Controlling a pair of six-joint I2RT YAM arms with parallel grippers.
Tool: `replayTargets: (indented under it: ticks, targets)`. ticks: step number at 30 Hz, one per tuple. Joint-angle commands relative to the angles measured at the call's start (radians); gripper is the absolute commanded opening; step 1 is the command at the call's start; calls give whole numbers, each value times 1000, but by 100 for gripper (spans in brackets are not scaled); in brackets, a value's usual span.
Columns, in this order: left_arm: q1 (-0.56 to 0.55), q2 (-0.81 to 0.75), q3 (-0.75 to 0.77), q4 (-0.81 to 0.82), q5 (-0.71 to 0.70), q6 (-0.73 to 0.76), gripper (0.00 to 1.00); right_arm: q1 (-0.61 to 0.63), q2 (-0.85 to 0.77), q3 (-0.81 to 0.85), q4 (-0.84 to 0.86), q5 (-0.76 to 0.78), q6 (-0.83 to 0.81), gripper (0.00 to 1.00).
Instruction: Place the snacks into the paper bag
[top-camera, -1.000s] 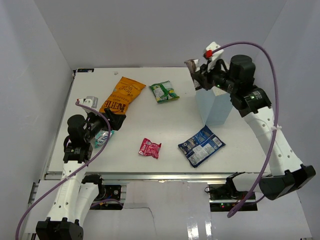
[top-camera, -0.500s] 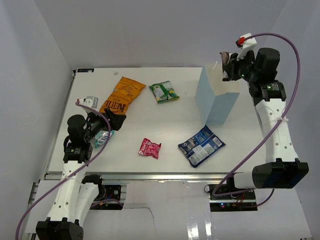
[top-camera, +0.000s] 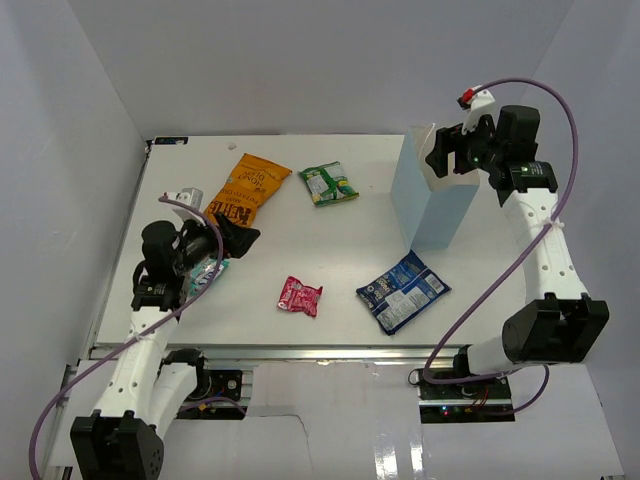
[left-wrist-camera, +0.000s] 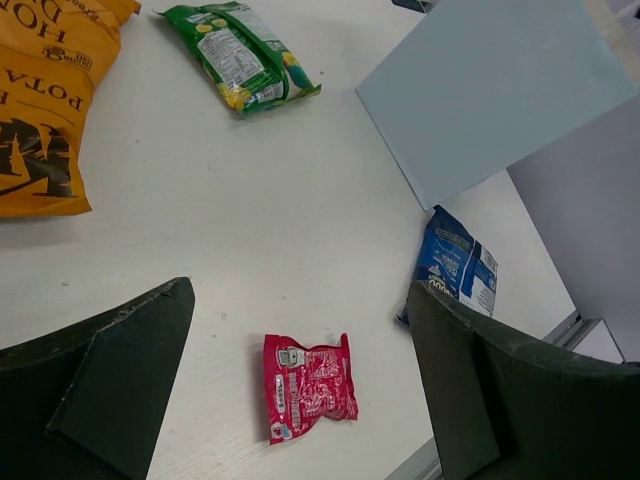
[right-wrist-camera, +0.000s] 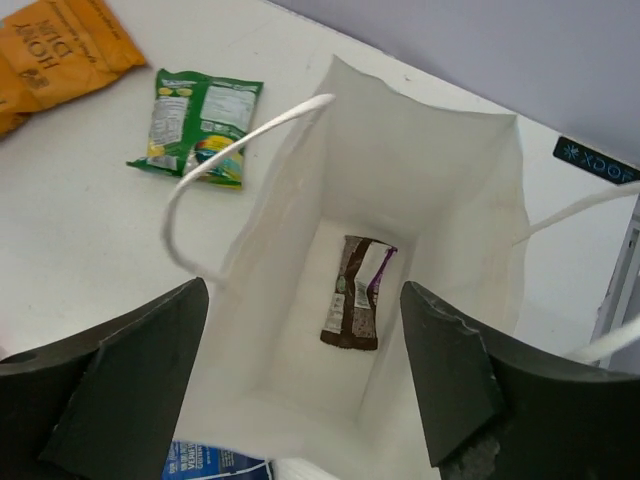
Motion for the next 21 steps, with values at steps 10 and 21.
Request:
replayTargets:
  ticks: [10,21]
  targets:
    - [-183,85,44,-243,-193,-258,98,-7,-511,-441,-94,-446,-114,93]
    - [-556,361,87,-436,-618,-346,90,-7,-603,-712,-44,-543,-224,97]
